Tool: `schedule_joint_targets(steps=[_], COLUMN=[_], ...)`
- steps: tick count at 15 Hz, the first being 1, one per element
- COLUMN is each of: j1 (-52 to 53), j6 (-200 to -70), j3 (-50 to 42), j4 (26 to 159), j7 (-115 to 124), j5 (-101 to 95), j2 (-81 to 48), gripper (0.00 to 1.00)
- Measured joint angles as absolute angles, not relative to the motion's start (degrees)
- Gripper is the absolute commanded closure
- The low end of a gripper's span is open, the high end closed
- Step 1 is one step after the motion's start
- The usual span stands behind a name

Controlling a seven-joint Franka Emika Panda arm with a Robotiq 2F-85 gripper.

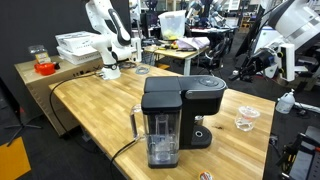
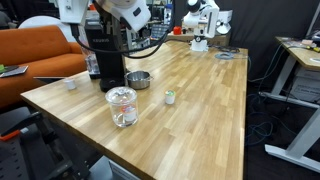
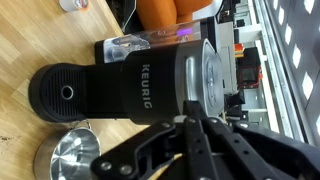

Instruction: Lift up the lid of the coffee machine

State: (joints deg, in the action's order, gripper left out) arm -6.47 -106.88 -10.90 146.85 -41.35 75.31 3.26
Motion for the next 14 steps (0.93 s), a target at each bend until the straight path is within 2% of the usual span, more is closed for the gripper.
schedule_joint_targets(steps=[14], j1=[-6.14], j6=[-105.48], j3=[-7.81], j4=[144.54], j7=[-41.35], j5=[75.29], j2=[-1.92], gripper=[1.00])
